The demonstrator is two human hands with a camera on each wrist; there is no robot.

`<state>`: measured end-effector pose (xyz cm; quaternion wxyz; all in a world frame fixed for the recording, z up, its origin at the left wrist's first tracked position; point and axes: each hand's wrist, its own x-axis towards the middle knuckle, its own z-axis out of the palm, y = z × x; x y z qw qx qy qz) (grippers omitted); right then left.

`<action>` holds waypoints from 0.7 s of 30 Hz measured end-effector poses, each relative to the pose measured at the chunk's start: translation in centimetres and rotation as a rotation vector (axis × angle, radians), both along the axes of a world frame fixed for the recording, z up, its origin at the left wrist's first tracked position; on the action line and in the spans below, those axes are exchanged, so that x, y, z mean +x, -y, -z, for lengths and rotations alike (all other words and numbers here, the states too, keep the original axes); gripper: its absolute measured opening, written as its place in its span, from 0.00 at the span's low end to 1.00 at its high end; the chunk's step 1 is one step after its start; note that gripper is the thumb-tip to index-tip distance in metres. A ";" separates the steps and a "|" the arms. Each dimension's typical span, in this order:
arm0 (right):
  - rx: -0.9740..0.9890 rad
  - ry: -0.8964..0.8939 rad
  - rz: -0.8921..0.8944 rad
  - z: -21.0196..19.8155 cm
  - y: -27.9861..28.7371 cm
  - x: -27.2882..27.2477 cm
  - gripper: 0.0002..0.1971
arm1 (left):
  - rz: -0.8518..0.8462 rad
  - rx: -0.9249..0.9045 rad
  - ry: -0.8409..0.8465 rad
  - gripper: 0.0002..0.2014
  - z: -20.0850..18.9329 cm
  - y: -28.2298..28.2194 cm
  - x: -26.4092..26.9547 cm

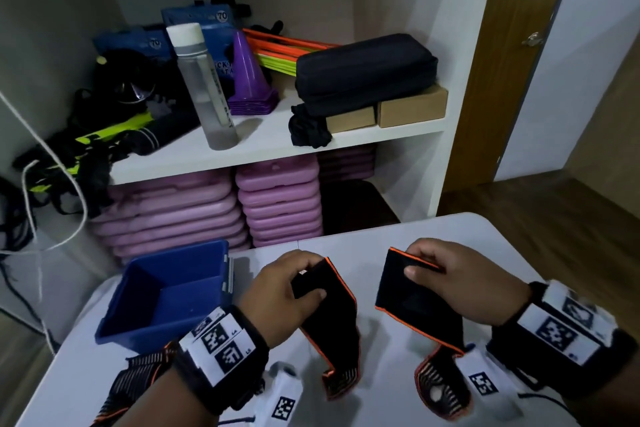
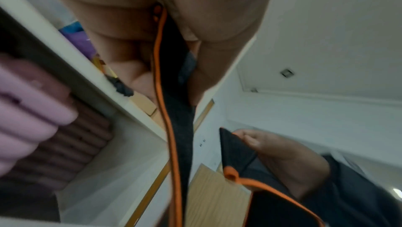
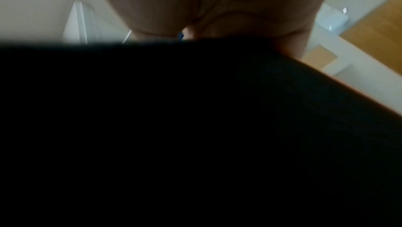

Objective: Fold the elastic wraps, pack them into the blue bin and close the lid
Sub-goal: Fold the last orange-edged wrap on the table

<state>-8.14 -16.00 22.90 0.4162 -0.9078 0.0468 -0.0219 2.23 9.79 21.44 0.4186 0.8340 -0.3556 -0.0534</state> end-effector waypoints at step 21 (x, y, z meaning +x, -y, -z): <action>1.048 -0.018 -0.185 -2.8 -11.3 4.0 0.09 | 0.490 -0.239 0.016 0.08 -5.8 -5.0 0.9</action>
